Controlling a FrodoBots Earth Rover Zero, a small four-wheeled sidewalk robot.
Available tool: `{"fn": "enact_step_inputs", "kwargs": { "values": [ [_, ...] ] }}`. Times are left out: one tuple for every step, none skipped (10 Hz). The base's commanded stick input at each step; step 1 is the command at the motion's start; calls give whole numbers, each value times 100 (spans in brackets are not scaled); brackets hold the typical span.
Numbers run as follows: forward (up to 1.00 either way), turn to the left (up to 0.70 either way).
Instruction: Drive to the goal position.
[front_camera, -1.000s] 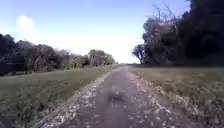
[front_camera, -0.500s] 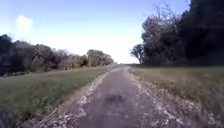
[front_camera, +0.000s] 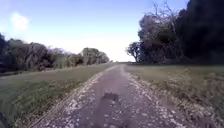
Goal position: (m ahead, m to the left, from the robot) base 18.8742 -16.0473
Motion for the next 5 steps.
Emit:
{"fn": "enact_step_inputs", "kwargs": {
  "values": [
    [50, 0],
    [50, 0],
    [50, 0],
    [50, 0],
    [50, 0]
  ]
}}
